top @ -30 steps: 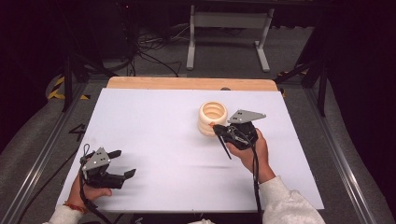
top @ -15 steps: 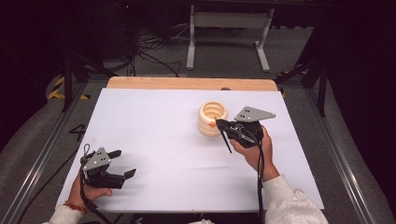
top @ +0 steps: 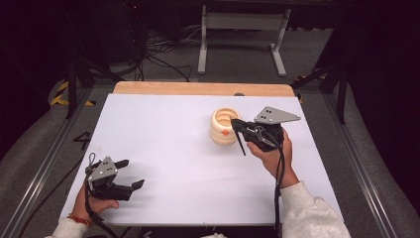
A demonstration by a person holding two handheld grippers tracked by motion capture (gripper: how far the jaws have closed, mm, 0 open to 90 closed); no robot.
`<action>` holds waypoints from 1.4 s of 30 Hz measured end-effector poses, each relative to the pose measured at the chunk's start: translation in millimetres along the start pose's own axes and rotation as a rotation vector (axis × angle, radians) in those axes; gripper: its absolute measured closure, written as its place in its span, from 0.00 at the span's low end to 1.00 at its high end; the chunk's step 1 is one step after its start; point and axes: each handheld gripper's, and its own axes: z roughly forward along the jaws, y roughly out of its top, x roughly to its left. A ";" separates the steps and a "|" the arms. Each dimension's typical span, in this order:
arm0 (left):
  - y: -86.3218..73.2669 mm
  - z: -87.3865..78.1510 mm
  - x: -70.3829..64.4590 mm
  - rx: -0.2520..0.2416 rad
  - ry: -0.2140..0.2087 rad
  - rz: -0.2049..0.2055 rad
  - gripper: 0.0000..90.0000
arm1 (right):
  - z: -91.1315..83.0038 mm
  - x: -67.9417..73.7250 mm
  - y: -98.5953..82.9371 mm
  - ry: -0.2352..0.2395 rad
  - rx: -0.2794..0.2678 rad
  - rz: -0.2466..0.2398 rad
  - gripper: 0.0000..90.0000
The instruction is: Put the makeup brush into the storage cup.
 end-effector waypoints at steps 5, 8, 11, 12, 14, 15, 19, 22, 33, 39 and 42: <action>0.0 -0.3 0.1 0.000 -0.002 0.001 0.12 | -2.3 -2.7 7.8 -0.006 -0.022 -0.003 0.94; 0.0 -0.6 0.4 0.000 -0.001 0.007 0.12 | -4.1 -4.5 12.9 -0.013 -0.035 -0.004 0.94; 0.0 -0.8 0.4 -0.001 -0.001 0.007 0.12 | -5.0 -6.3 17.7 -0.015 -0.046 -0.006 0.94; 0.0 -1.0 0.4 0.000 0.002 0.009 0.12 | -5.2 -7.0 19.2 -0.017 -0.052 -0.006 0.94; -0.1 -0.8 -0.2 -0.005 -0.002 0.000 0.12 | -5.2 -8.7 22.6 -0.018 -0.060 -0.008 0.94; -0.2 -0.9 -0.2 -0.005 -0.002 0.000 0.12 | -5.0 -9.5 24.0 -0.015 -0.065 -0.008 0.94; -0.3 -1.5 -0.5 -0.008 0.001 -0.006 0.12 | -4.1 -12.4 28.8 -0.019 -0.080 -0.008 0.94; -0.6 -1.8 0.0 -0.008 0.006 -0.002 0.12 | -4.0 -15.2 33.6 -0.022 -0.094 -0.009 0.94; -1.0 -3.0 0.7 -0.014 -0.001 -0.008 0.12 | 3.3 -21.3 47.1 -0.024 -0.118 -0.016 0.94; -1.2 -3.1 1.4 -0.017 -0.003 -0.006 0.12 | 10.9 -25.3 54.2 -0.024 -0.127 -0.019 0.94; -1.3 -3.2 1.5 -0.017 -0.004 -0.006 0.12 | 13.0 -26.8 55.4 -0.025 -0.131 -0.020 0.94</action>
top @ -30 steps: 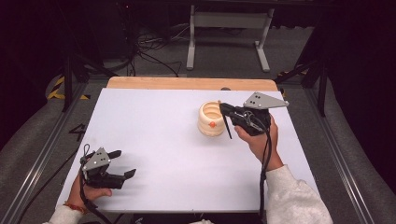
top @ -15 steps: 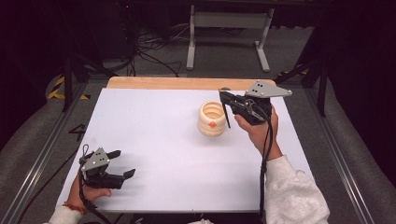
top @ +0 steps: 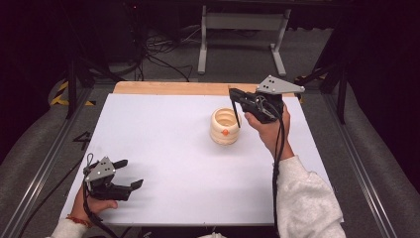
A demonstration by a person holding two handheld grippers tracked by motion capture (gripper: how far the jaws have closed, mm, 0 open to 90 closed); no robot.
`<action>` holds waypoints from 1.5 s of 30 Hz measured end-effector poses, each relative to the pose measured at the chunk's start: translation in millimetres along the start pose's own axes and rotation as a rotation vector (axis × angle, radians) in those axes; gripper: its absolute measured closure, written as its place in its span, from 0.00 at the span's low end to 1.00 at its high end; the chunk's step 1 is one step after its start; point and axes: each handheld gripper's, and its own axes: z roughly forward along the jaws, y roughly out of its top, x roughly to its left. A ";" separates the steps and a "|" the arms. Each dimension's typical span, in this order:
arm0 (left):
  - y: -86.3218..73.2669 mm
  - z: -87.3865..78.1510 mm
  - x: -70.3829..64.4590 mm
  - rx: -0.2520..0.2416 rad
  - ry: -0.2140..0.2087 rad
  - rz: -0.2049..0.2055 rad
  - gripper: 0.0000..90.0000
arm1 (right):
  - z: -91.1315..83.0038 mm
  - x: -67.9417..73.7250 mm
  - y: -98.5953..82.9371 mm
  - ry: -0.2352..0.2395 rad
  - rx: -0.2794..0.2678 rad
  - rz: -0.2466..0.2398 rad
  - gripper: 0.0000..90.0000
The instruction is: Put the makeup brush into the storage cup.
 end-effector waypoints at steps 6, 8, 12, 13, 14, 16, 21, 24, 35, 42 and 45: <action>0.1 -0.4 -1.0 -0.006 -0.003 -0.009 0.12 | 8.5 -5.9 0.5 -0.005 -0.011 0.007 0.94; 0.8 -0.9 -1.4 -0.007 -0.003 -0.007 0.12 | 11.1 -8.4 0.1 -0.002 -0.018 0.019 0.94; 1.3 -1.4 -2.5 -0.011 -0.007 -0.003 0.12 | 16.1 -12.0 -1.2 -0.009 -0.017 0.021 0.94; 1.3 -1.4 -2.7 -0.011 -0.009 -0.005 0.12 | 17.1 -12.8 -1.4 -0.006 -0.015 0.024 0.94; 1.2 -1.4 -2.7 -0.010 -0.006 -0.002 0.12 | 18.6 -14.0 -1.8 -0.006 -0.016 0.023 0.94; 0.8 -1.6 -2.4 -0.005 0.007 0.003 0.11 | 21.6 -15.8 -3.0 -0.001 -0.025 0.040 0.94; 0.6 -2.6 -2.9 -0.012 0.001 -0.008 0.11 | 33.8 -17.6 -4.9 -0.003 -0.018 0.028 0.94; 1.1 -3.0 -2.9 -0.016 0.000 -0.002 0.11 | 41.1 -18.3 -6.5 -0.001 -0.010 0.028 0.94; 0.1 -5.5 -4.9 -0.019 -0.001 -0.005 0.11 | 53.8 -25.6 -13.2 -0.007 -0.008 0.042 0.94; -0.9 -6.5 -5.3 -0.013 0.004 0.003 0.12 | 61.8 -31.0 -19.9 -0.005 -0.005 0.055 0.94; -1.8 -6.8 -5.6 -0.011 0.001 -0.004 0.12 | 64.8 -31.9 -23.7 0.001 -0.009 0.064 0.94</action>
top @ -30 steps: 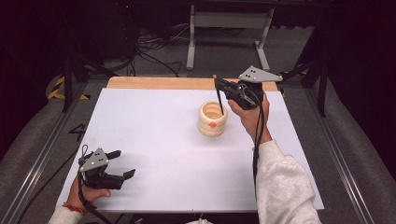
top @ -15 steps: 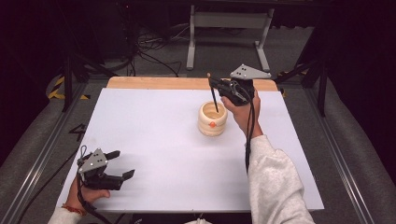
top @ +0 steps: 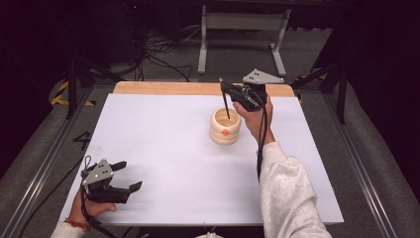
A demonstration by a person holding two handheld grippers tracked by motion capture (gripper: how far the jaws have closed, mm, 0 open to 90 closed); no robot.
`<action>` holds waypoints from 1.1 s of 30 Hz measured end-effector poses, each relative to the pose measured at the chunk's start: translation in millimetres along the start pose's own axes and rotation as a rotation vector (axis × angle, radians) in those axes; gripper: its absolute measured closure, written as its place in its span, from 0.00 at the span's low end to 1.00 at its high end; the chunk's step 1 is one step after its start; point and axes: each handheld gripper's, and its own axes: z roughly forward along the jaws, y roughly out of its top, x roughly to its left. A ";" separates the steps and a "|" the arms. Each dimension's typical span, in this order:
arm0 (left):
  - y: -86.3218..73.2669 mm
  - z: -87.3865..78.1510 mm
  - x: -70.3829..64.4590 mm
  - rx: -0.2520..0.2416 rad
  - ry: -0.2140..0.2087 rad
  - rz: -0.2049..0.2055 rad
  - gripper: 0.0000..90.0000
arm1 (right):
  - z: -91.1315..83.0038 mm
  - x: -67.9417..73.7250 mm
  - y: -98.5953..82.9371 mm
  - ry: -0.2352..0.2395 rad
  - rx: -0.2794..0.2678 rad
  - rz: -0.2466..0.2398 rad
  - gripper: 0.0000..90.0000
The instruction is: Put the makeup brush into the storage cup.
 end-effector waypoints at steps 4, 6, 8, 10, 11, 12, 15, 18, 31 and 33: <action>-0.8 -0.2 -0.2 0.001 0.001 -0.002 0.12 | 3.4 -1.2 -6.6 -0.001 0.005 0.009 0.94; -0.8 -0.6 0.2 0.001 0.003 0.007 0.12 | 4.4 -2.2 -9.4 0.001 0.004 0.014 0.94; -0.9 -0.8 0.0 0.003 0.004 0.008 0.12 | 6.1 -2.4 -12.6 -0.004 0.007 0.017 0.94; -0.9 -0.9 0.0 0.004 0.007 0.009 0.12 | 6.8 -2.6 -14.4 -0.003 0.011 0.017 0.94; -1.0 -0.9 -0.1 0.004 0.007 0.007 0.12 | 8.2 -3.7 -17.9 -0.008 0.014 0.021 0.94; -1.0 -0.9 -0.1 0.004 0.007 0.007 0.12 | 8.7 -4.6 -19.7 -0.005 0.012 0.029 0.94; -0.9 -0.9 0.2 0.004 0.005 0.010 0.12 | 9.6 -6.1 -22.8 -0.005 0.016 0.036 0.94; -1.1 -0.8 0.5 0.003 0.002 0.009 0.12 | 10.3 -8.4 -27.0 -0.002 0.016 0.046 0.94; -1.4 -0.2 -0.3 0.007 0.000 0.005 0.12 | 11.4 -9.7 -40.9 -0.011 0.036 0.051 0.94; -1.4 -0.1 -0.3 0.009 0.000 0.006 0.12 | 11.3 -9.8 -41.8 -0.010 0.034 0.051 0.94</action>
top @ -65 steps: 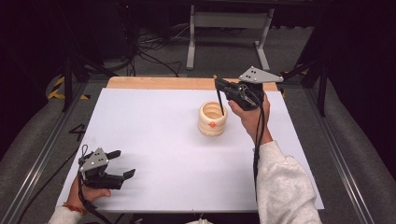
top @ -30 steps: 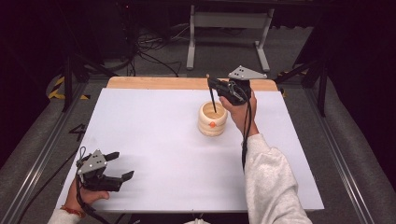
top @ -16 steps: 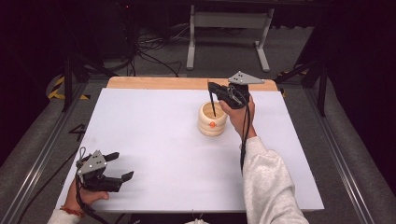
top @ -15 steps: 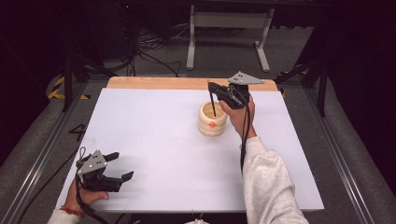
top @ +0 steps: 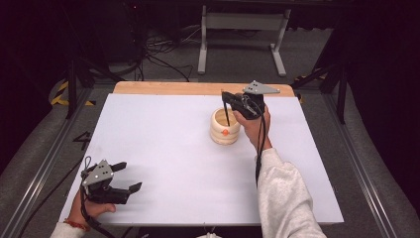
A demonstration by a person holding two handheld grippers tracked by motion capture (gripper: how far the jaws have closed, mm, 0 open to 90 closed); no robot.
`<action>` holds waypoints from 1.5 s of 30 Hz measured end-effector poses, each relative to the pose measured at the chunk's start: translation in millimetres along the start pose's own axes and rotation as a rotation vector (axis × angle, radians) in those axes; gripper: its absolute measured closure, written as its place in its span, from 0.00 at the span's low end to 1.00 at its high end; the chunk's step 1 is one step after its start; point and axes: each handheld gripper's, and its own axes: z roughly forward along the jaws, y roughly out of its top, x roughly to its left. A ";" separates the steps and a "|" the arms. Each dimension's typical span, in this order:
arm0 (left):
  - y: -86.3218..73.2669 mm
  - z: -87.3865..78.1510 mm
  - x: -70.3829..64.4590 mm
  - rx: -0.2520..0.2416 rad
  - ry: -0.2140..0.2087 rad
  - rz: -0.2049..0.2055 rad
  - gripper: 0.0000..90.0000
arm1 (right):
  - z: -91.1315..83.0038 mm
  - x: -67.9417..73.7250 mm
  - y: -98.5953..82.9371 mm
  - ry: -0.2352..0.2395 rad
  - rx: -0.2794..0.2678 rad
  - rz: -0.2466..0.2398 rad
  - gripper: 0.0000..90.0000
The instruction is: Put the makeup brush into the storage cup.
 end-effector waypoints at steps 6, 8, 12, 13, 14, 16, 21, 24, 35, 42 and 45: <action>0.1 0.2 -0.4 0.000 -0.001 0.000 0.12 | 0.1 -0.3 -3.6 0.000 0.014 -0.003 0.94; 0.3 -0.2 -0.7 0.001 -0.002 0.000 0.12 | 0.2 -0.2 -4.4 -0.001 0.014 -0.005 0.94; 0.4 -0.2 -0.7 -0.003 -0.001 0.003 0.12 | 0.2 -0.3 -6.7 -0.003 0.018 -0.004 0.94; 0.6 -0.3 -0.8 -0.003 -0.001 0.004 0.12 | 0.1 -0.3 -6.9 -0.002 0.017 -0.003 0.94; 0.6 -0.3 -0.8 -0.003 0.000 0.005 0.12 | 0.0 -0.3 -7.0 -0.003 0.019 -0.005 0.94; 0.7 -0.3 -1.3 -0.004 -0.001 0.003 0.12 | 0.2 0.0 -7.5 -0.006 0.021 -0.008 0.94; 1.3 -0.2 -1.9 -0.003 -0.001 0.006 0.12 | -0.4 -0.6 -7.8 -0.011 0.023 -0.008 0.94; 1.2 -0.1 -1.9 -0.002 0.000 0.006 0.12 | -0.8 -1.2 -8.0 -0.011 0.025 -0.007 0.94; 1.4 0.3 -1.6 0.001 0.000 0.012 0.12 | -3.6 -3.1 -10.8 -0.024 0.040 -0.014 0.94; 1.3 0.8 -2.2 0.002 -0.003 0.005 0.12 | -5.2 -3.9 -11.7 -0.024 0.044 -0.014 0.94; 1.3 0.7 -1.9 0.005 -0.003 0.007 0.12 | -6.2 -4.7 -13.3 -0.027 0.047 -0.007 0.91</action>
